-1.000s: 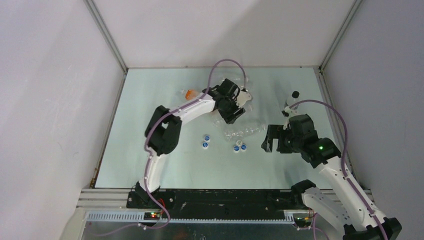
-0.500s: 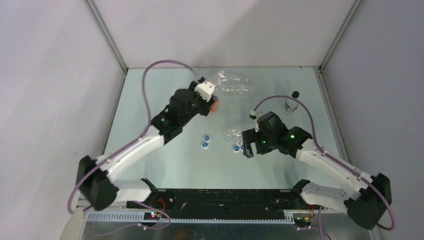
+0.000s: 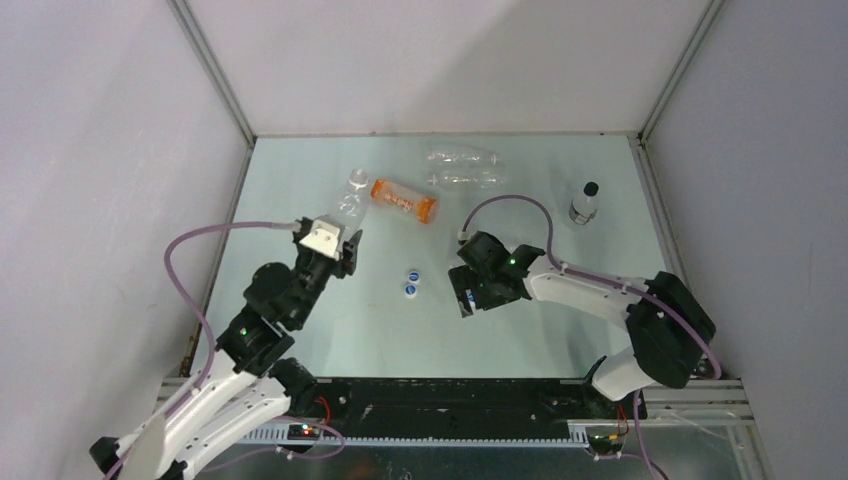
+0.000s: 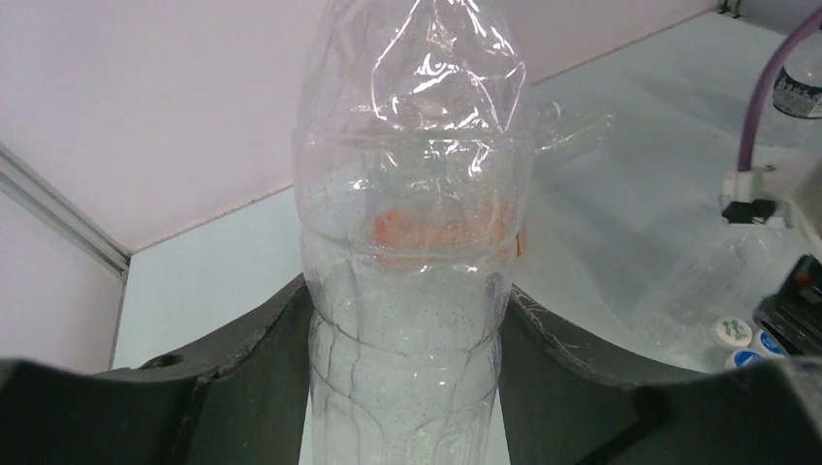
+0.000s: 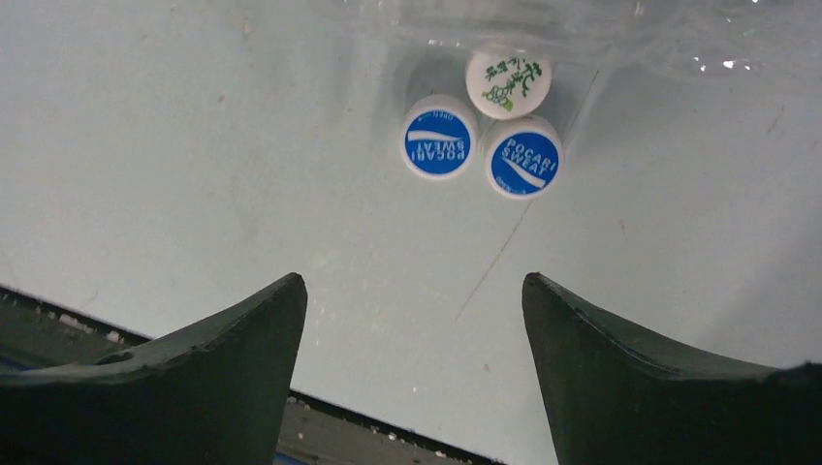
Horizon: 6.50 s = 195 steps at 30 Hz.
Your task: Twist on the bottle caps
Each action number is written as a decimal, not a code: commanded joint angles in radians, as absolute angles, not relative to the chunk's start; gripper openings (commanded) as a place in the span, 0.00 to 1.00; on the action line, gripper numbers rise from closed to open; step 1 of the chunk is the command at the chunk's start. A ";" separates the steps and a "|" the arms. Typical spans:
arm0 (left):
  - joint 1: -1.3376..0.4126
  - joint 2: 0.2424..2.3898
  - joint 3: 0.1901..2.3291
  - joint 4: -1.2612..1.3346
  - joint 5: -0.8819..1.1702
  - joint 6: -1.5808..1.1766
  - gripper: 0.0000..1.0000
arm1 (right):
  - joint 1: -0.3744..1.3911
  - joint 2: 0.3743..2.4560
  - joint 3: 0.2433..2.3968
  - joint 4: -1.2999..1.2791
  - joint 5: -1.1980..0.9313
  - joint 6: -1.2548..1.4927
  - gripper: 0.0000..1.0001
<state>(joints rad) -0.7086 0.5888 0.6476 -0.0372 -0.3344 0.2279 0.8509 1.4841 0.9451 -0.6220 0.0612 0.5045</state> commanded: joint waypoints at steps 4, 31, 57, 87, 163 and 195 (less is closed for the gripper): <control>-0.710 0.424 0.554 -0.115 -0.322 0.232 0.45 | 0.862 1.598 0.997 -0.523 0.138 0.580 0.77; -0.710 0.355 0.515 -0.259 -0.051 0.359 0.44 | 0.846 1.779 1.097 -0.521 0.208 0.619 0.22; -0.477 0.845 0.732 -0.261 0.900 0.477 0.30 | 0.678 0.929 1.098 -0.449 -0.489 -0.148 0.00; -0.506 1.017 1.058 -0.673 1.013 0.691 0.26 | 0.670 0.983 1.098 -0.318 -0.958 -0.546 0.00; -0.881 0.819 0.723 -0.103 0.022 0.575 0.02 | 0.754 1.056 1.213 -0.343 -0.364 0.341 0.59; -0.705 1.084 1.152 -0.789 0.757 0.706 0.05 | 0.739 0.936 1.148 -0.515 -0.877 -0.694 0.57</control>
